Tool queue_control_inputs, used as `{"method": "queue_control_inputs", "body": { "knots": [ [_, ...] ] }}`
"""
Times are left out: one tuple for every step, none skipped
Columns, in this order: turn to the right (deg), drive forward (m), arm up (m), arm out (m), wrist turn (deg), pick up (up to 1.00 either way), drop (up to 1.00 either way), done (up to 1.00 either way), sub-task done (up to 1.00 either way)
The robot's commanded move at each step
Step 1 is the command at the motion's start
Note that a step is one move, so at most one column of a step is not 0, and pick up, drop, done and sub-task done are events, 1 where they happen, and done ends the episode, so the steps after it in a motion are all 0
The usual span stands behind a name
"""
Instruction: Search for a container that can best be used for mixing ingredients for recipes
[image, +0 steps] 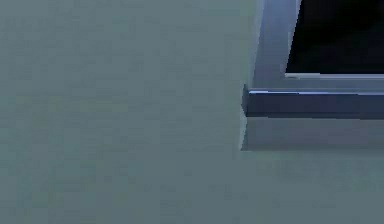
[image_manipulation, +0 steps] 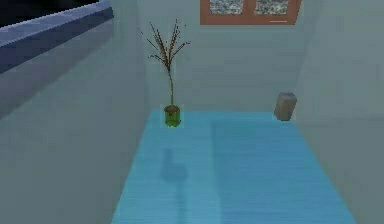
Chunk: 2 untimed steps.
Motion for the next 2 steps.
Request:
{"method": "queue_control_inputs", "body": {
  "knots": [
    [-45.0,0.0,0.0,0.0,0.0,0.0,0.0,0.0,0.0],
    [-39.0,0.0,0.0,0.0,0.0,0.0,0.0,0.0,0.0]
  ]
}}
